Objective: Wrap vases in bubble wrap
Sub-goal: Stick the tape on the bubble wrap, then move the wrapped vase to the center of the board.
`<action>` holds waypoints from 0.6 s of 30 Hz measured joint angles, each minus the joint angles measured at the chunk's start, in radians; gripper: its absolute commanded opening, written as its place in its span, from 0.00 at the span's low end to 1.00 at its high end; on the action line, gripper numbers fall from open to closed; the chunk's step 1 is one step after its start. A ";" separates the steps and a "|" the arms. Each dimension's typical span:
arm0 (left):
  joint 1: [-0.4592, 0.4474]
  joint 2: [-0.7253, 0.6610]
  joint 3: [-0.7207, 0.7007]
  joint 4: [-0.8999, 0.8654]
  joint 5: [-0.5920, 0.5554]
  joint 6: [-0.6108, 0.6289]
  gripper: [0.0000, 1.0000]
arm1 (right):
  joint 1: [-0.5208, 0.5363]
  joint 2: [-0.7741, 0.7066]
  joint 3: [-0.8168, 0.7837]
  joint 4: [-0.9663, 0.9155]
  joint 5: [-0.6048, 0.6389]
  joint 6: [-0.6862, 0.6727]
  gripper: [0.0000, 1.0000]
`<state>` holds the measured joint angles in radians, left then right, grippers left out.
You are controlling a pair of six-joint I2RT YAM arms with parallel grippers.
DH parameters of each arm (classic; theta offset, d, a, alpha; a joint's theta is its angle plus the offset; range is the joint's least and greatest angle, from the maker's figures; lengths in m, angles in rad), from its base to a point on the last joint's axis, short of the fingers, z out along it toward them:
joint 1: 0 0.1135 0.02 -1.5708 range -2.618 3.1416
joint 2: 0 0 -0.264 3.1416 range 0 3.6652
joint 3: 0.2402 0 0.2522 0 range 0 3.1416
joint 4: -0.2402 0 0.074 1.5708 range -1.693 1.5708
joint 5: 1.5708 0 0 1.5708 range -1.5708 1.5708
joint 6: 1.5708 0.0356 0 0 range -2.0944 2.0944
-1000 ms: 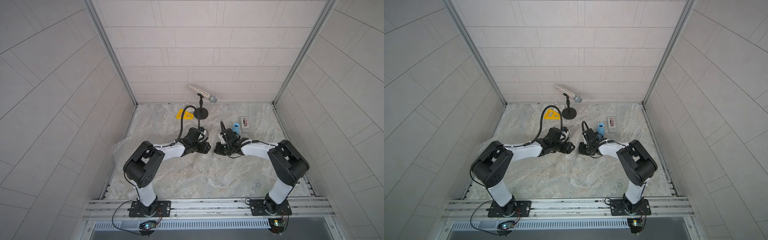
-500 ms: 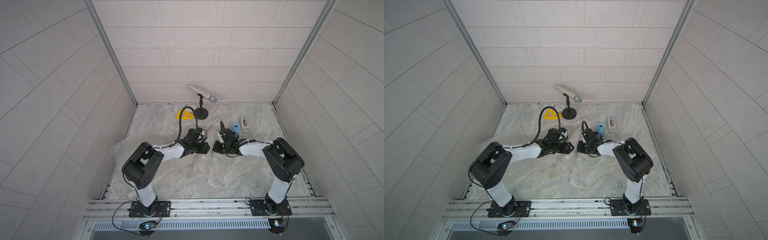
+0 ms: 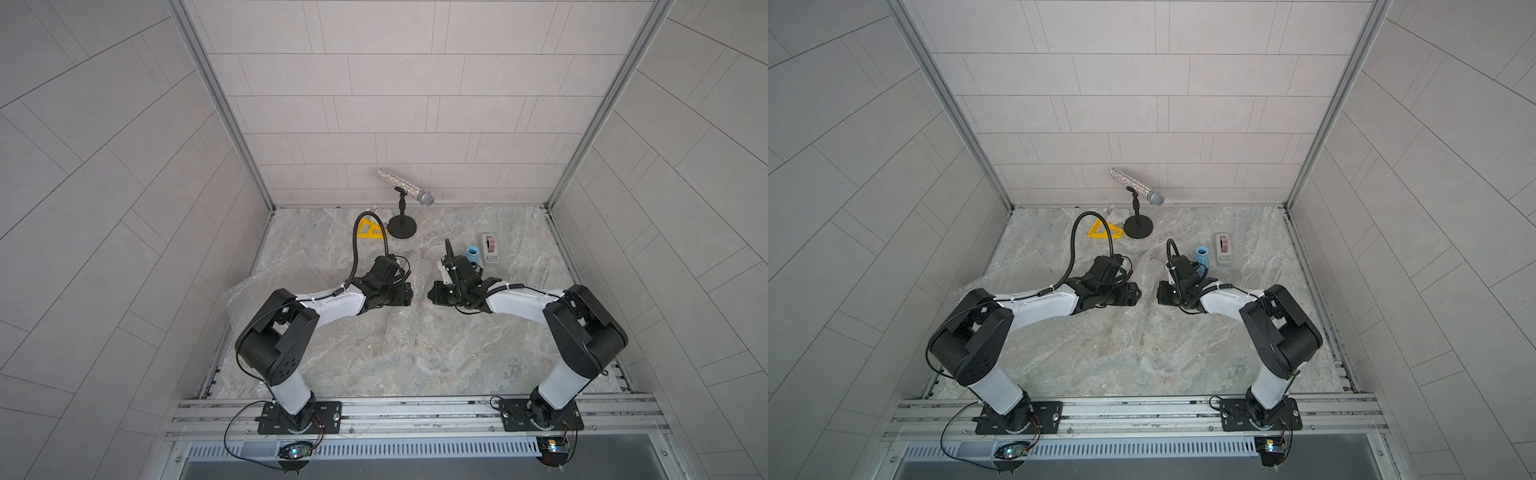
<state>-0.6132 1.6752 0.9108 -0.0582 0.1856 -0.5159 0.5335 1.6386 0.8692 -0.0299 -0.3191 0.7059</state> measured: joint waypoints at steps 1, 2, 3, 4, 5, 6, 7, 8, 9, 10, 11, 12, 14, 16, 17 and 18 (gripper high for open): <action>0.000 0.000 0.006 -0.010 -0.003 -0.002 0.84 | -0.002 -0.021 -0.004 -0.016 0.005 -0.007 0.17; 0.000 0.000 0.015 -0.023 -0.005 -0.003 0.86 | -0.006 -0.043 -0.009 -0.033 0.009 -0.017 0.17; 0.000 0.000 0.021 -0.031 -0.005 -0.004 0.89 | -0.010 -0.064 -0.015 -0.050 0.010 -0.023 0.17; 0.000 -0.001 0.026 -0.039 -0.005 -0.006 0.92 | -0.015 -0.081 -0.022 -0.059 0.009 -0.027 0.17; 0.000 -0.002 0.031 -0.050 -0.005 -0.008 0.94 | -0.022 -0.097 -0.029 -0.072 0.008 -0.033 0.17; 0.000 -0.004 0.035 -0.060 -0.005 -0.010 0.96 | -0.032 -0.111 -0.037 -0.082 0.008 -0.036 0.17; -0.001 -0.006 0.042 -0.075 -0.005 -0.010 0.98 | -0.040 -0.122 -0.044 -0.091 0.005 -0.039 0.17; -0.003 -0.006 0.051 -0.090 -0.005 -0.011 1.00 | -0.050 -0.134 -0.052 -0.099 0.002 -0.041 0.17; -0.006 -0.005 0.061 -0.104 -0.006 -0.011 1.00 | -0.060 -0.145 -0.060 -0.106 -0.003 -0.044 0.18; -0.010 -0.005 0.073 -0.122 -0.008 -0.011 1.00 | -0.069 -0.153 -0.066 -0.113 -0.007 -0.045 0.18; -0.015 -0.003 0.087 -0.140 -0.009 -0.011 1.00 | -0.077 -0.160 -0.071 -0.117 -0.011 -0.045 0.18; -0.021 0.001 0.102 -0.153 -0.010 -0.010 1.00 | -0.081 -0.165 -0.073 -0.122 -0.014 -0.047 0.18; -0.036 0.019 0.136 -0.179 -0.013 -0.006 1.00 | -0.085 -0.174 -0.073 -0.134 -0.021 -0.050 0.18; -0.044 0.046 0.167 -0.202 -0.020 -0.001 1.00 | -0.090 -0.180 -0.073 -0.139 -0.032 -0.052 0.18; -0.047 0.062 0.179 -0.213 -0.027 0.002 1.00 | -0.092 -0.183 -0.074 -0.140 -0.037 -0.054 0.18; -0.050 0.078 0.188 -0.222 -0.032 0.005 1.00 | -0.094 -0.187 -0.076 -0.140 -0.041 -0.055 0.18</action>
<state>-0.6636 1.7531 1.0992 -0.2806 0.1535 -0.5106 0.4393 1.4521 0.7937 -0.1703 -0.3603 0.6510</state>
